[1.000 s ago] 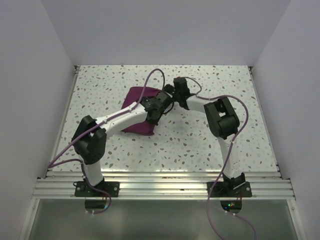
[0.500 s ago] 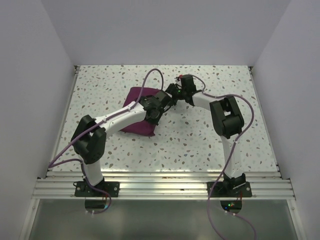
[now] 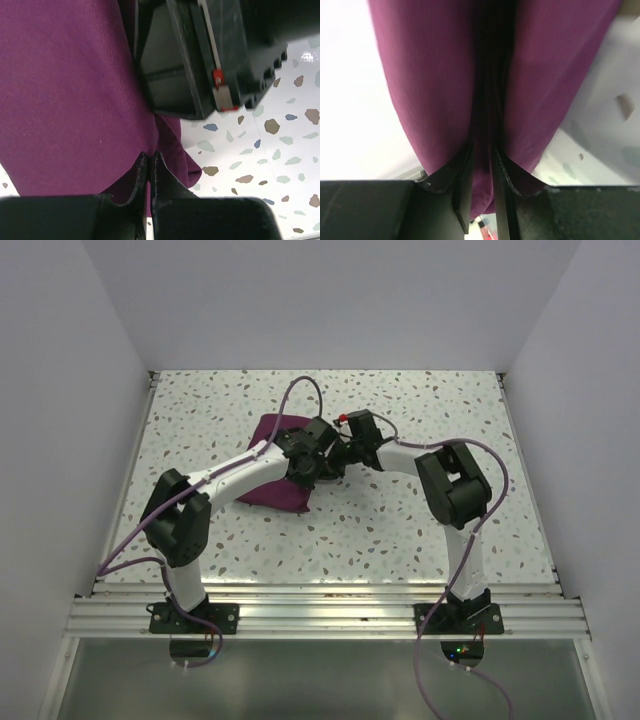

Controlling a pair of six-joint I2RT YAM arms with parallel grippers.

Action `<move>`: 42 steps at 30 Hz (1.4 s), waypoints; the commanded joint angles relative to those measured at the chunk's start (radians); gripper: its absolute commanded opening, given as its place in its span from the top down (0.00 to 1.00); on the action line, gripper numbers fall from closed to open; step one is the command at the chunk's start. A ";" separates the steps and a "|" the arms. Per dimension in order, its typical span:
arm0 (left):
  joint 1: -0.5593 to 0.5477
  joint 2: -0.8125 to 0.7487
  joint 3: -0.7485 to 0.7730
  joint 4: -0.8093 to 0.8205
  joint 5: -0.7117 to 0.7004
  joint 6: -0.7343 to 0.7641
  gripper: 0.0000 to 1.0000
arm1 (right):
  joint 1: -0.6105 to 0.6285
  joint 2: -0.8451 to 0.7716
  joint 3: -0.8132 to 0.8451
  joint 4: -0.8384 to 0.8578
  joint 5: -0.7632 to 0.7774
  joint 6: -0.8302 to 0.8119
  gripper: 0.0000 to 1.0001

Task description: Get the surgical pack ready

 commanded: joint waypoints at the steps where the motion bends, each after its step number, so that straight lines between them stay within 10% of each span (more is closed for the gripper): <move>1: 0.012 -0.039 0.022 0.021 -0.004 -0.004 1.00 | 0.025 -0.077 -0.046 0.043 -0.064 0.004 0.75; 16: 0.012 -0.016 0.045 0.015 0.033 -0.007 1.00 | 0.115 -0.062 -0.152 0.097 -0.097 0.012 0.80; 20: 0.022 -0.042 0.040 0.011 0.074 -0.022 0.66 | 0.048 -0.094 -0.184 0.062 -0.089 -0.008 0.80; 25: 0.104 -0.154 0.002 0.033 0.192 -0.059 0.59 | -0.097 -0.160 -0.183 -0.039 -0.072 -0.100 0.80; 31: 0.208 -0.215 -0.041 0.107 0.341 -0.079 0.77 | -0.151 -0.154 -0.017 -0.233 -0.021 -0.241 0.80; 42: 0.213 -0.120 -0.167 0.360 0.603 -0.161 1.00 | -0.148 0.042 0.242 0.052 -0.070 -0.020 0.80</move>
